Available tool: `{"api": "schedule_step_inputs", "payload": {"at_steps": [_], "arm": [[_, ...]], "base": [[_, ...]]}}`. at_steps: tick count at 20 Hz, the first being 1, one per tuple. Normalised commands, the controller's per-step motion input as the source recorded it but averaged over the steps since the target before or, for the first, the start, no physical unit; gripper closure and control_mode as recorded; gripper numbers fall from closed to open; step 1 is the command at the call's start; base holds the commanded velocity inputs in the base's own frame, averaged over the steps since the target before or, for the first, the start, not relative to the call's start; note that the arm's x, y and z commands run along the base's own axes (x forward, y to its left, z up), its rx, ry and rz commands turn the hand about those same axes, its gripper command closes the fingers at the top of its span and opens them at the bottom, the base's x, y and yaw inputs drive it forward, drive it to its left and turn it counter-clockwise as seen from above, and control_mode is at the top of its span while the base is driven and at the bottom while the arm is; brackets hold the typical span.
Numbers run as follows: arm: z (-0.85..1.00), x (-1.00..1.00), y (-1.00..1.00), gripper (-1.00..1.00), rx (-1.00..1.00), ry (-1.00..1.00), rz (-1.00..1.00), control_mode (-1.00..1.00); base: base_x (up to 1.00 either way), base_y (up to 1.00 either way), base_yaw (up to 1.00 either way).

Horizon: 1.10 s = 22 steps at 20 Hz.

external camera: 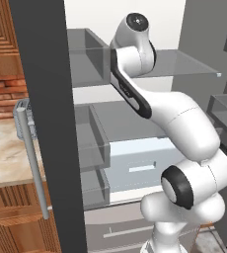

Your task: Grab the onion and lime from the fridge, place them in the blender, close the lid, and turn on the blender to create a marinade.

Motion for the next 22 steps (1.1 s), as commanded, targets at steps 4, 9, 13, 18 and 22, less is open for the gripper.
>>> {"api": "schedule_step_inputs", "payload": {"at_steps": [4,9,13,18,22], "arm": [[-0.16,0.39,0.00,-1.00,0.00,0.00,0.00,-1.00],[-0.06,0.40,0.04,-1.00,0.00,0.00,0.00,-1.00],[-0.04,0.41,0.11,-1.00,0.00,0.01,0.00,-1.00],[-0.07,0.25,0.13,-1.00,0.00,0.02,0.00,-1.00],[-0.16,0.09,0.00,-1.00,0.00,0.00,0.00,-1.00]], "base": [[0.00,0.00,0.00],[0.00,0.00,0.00],[0.00,0.00,0.00],[0.00,0.00,0.00],[0.00,0.00,0.00]]}}
